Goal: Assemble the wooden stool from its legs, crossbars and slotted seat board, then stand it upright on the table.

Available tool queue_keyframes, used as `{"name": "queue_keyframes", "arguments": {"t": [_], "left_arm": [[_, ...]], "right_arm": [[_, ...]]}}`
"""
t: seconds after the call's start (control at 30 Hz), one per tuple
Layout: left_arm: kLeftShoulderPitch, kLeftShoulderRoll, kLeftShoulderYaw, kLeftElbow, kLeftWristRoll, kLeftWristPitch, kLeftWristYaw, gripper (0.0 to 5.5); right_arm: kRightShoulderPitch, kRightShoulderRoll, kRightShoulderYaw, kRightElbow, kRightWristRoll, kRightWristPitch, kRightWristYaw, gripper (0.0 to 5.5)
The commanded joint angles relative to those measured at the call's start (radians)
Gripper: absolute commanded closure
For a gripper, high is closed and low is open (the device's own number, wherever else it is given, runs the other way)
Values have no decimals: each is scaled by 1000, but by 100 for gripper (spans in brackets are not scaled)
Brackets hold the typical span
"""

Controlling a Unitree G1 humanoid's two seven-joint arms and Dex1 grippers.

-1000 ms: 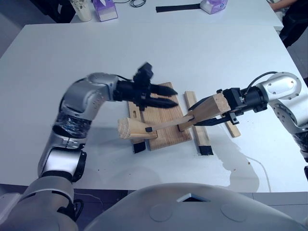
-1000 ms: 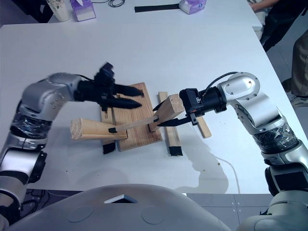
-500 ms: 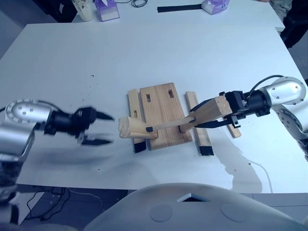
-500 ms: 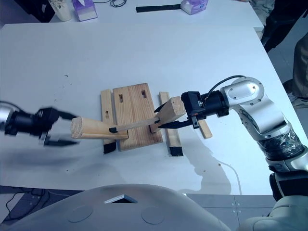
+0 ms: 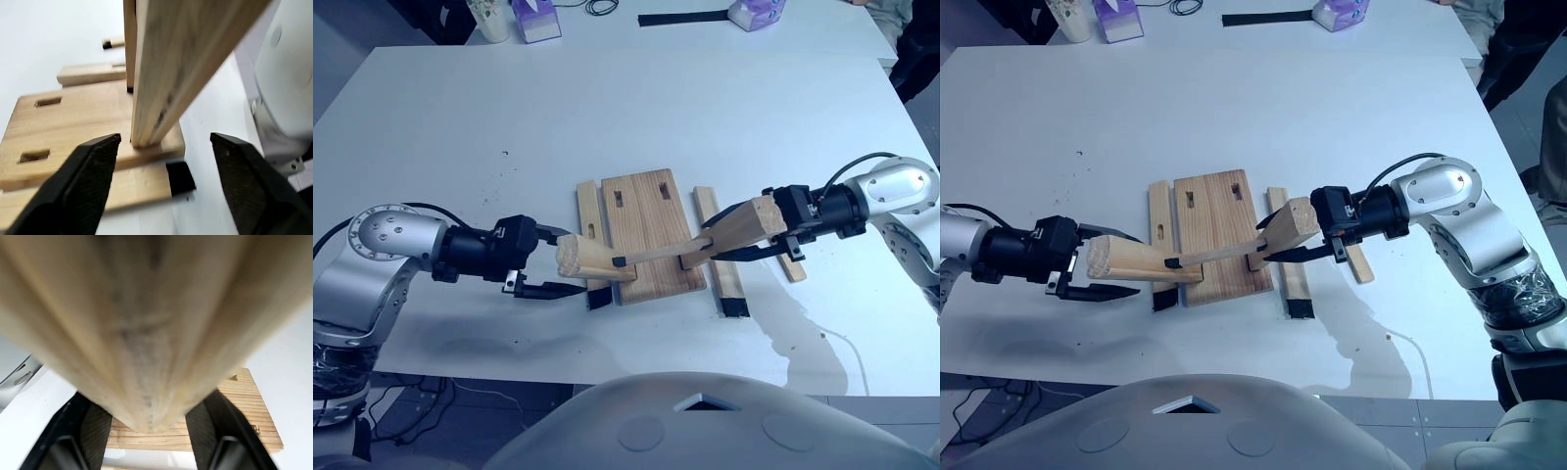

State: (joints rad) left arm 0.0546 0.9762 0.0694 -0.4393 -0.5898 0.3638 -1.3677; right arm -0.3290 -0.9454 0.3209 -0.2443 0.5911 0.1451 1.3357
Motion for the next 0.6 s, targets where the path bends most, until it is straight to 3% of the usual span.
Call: {"name": "queue_keyframes", "arguments": {"t": [0.03,0.27,0.6], "left_arm": [[-18,-11,8,-45,-59,53,32,309],[-59,-29,-19,-49,-68,79,62,419],[-183,-140,-91,-77,-98,208,156,465]], "right_arm": [[46,-45,84,38,-144,73,59,349],[40,-40,89,37,-147,73,61,349],[-18,12,130,39,-153,93,74,349]]}}
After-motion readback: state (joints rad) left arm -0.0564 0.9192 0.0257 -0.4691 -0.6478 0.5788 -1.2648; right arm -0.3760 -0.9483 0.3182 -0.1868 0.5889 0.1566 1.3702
